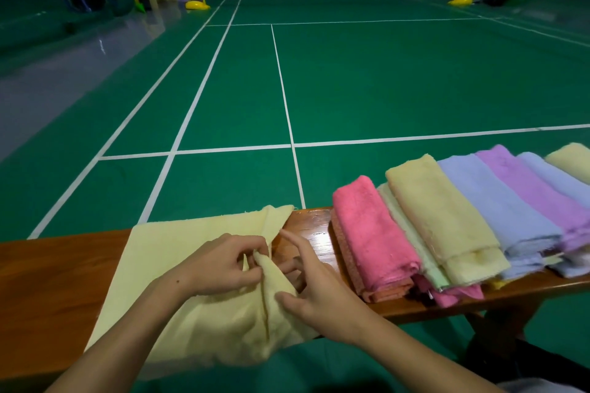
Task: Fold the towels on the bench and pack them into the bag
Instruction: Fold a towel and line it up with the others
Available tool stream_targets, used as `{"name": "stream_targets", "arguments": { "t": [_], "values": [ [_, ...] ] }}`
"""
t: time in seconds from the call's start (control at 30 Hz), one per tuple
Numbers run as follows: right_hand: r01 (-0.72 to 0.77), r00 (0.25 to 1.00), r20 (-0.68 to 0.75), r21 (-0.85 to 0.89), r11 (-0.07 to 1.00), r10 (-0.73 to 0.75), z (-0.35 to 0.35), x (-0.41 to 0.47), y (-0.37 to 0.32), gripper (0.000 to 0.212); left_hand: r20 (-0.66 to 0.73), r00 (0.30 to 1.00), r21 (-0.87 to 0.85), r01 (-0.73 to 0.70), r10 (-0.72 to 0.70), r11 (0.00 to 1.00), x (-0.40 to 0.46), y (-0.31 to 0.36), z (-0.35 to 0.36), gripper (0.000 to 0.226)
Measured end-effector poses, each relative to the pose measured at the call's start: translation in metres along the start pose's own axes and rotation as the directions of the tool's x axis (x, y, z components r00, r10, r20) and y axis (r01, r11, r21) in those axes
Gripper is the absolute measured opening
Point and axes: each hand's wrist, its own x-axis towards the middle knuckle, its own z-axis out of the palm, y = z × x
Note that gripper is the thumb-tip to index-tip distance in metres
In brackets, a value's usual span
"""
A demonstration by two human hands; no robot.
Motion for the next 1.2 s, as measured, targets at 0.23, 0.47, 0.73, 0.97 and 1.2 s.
{"name": "stream_targets", "arguments": {
  "t": [0.23, 0.47, 0.73, 0.97, 1.2],
  "values": [
    [-0.153, 0.988, -0.001, -0.055, 0.987, 0.153, -0.003, -0.004, 0.023, 0.01, -0.168, 0.986, -0.163, -0.027, -0.001, 0.986, -0.013, -0.008, -0.01, 0.008],
    [-0.117, 0.993, -0.029, -0.015, 0.993, 0.116, -0.01, 0.001, 0.019, 0.006, -0.21, 0.977, -0.312, -0.041, -0.027, 0.949, -0.018, -0.003, -0.013, 0.016],
    [-0.055, 0.972, -0.228, 0.015, 0.998, 0.057, 0.002, 0.032, 0.027, 0.011, -0.257, 0.966, -0.59, -0.144, -0.016, 0.794, -0.027, 0.004, -0.018, 0.017],
    [0.045, 0.957, -0.288, 0.293, 0.955, 0.043, 0.03, 0.064, 0.024, 0.012, -0.322, 0.946, -0.595, -0.215, 0.015, 0.775, -0.035, 0.001, -0.022, 0.024],
    [0.187, 0.957, -0.287, 0.513, 0.838, -0.038, 0.039, 0.079, 0.007, 0.006, -0.401, 0.916, -0.629, -0.265, -0.014, 0.731, -0.051, 0.002, -0.042, 0.021]
  ]
}}
